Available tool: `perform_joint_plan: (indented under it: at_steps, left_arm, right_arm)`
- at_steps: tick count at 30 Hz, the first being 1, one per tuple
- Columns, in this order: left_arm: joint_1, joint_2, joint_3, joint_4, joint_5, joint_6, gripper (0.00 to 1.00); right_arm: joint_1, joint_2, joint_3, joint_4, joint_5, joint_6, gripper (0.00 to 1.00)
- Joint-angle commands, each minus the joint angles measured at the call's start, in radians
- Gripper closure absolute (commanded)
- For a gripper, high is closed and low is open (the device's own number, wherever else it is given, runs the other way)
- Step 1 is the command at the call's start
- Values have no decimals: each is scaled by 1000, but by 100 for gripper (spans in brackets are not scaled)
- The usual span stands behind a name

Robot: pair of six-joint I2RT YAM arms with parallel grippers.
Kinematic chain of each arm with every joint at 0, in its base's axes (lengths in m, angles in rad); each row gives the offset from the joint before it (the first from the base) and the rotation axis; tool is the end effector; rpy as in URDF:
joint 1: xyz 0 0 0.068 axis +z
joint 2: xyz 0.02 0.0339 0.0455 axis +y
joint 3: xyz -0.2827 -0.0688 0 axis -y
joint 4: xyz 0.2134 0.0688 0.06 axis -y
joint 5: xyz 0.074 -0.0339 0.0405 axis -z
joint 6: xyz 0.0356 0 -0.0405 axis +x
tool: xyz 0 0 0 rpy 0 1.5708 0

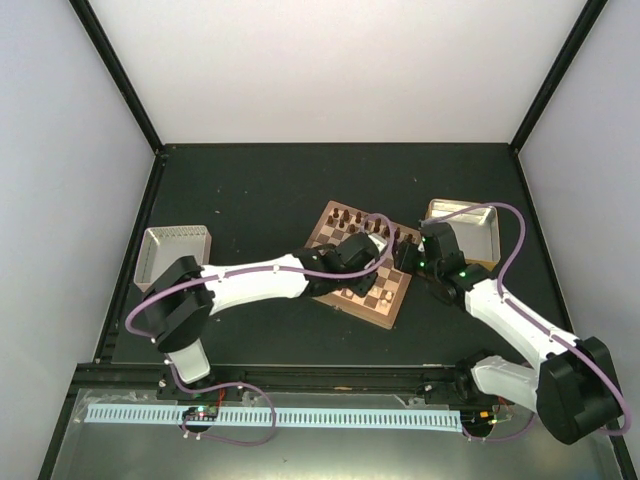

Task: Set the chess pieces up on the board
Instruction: Move the chess piece to the chessboard, then pick up the chess piece from the chessboard.

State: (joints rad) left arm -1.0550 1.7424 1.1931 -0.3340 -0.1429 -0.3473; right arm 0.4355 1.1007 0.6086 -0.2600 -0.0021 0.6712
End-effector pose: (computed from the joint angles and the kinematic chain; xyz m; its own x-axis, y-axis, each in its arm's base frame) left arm 0.1775 -0.3028 0.2474 -0.6363 0.4392 -0.6342 0.6380 0.7618 -0.1125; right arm 0.1708 0.0796 0.2427 -0.7483 0.3378 -0.5710 0.0538 0.8887 0.4553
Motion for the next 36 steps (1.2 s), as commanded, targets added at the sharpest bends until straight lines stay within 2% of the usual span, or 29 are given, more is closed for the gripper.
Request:
perform_joint_plan:
  at_steps: [1, 4, 9, 17, 27, 32, 36]
  left_arm:
    - [12, -111, 8, -4, -52, -30, 75]
    - [47, -184, -37, 15, -59, -80, 73]
    - [134, -316, -152, 53, -25, -177, 66]
    - [256, -484, -312, 135, 73, -250, 61]
    - [304, -520, -364, 152, 135, -249, 61]
    - [316, -538, -385, 162, 138, -249, 61]
    - [326, -558, -402, 162, 139, -248, 61]
  right_arm:
    - [-6, 52, 32, 13, -86, -78, 46]
    - [0, 119, 74, 11, -141, -133, 47]
    - [57, 244, 161, -23, -129, -170, 48]
    - [110, 433, 289, -94, -80, -154, 59]
    - [173, 485, 347, -118, -41, -159, 61]
    - [221, 530, 431, -195, 50, -160, 74]
    - [235, 569, 472, -245, 103, -135, 76]
